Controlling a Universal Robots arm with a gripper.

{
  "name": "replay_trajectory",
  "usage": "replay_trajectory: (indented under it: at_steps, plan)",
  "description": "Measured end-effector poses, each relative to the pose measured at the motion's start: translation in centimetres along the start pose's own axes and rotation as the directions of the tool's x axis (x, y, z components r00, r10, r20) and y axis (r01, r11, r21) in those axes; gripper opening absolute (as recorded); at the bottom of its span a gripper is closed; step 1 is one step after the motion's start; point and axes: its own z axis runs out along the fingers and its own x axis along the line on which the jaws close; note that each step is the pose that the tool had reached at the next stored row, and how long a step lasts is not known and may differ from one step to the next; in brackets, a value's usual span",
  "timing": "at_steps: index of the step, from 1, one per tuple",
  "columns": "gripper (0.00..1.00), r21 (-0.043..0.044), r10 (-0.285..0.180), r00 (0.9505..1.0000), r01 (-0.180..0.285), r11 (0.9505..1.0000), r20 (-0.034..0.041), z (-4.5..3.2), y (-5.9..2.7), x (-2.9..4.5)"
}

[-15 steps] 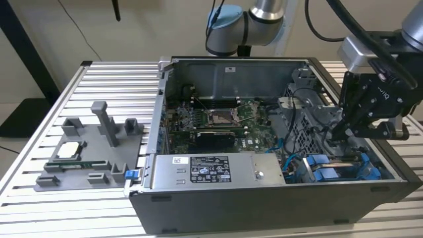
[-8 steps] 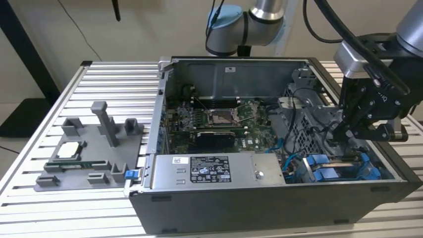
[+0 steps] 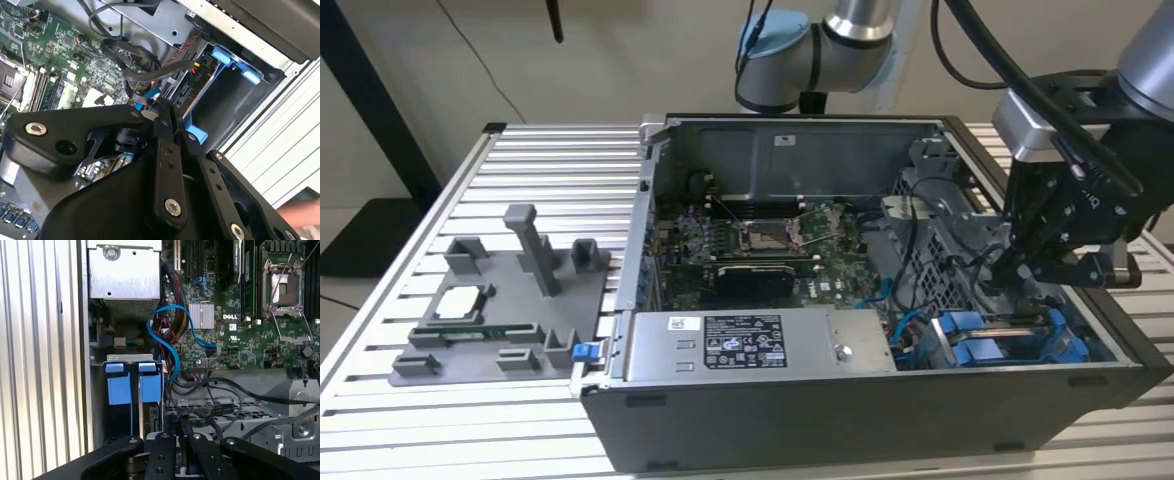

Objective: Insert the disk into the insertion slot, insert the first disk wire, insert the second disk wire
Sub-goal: 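Insert the second disk wire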

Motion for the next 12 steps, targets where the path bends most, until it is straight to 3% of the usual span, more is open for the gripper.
replay_trajectory:
  at_steps: [5, 12]
  plan:
    - [0.0, 0.0032, -0.001, 1.0, 0.0, 1.0, 0.0044, 0.58, -0.02, 0.34]
    - [0.0, 0.0083, -0.001, 1.0, 0.001, 1.0, 0.0049, 1.09, -0.05, 0.61]
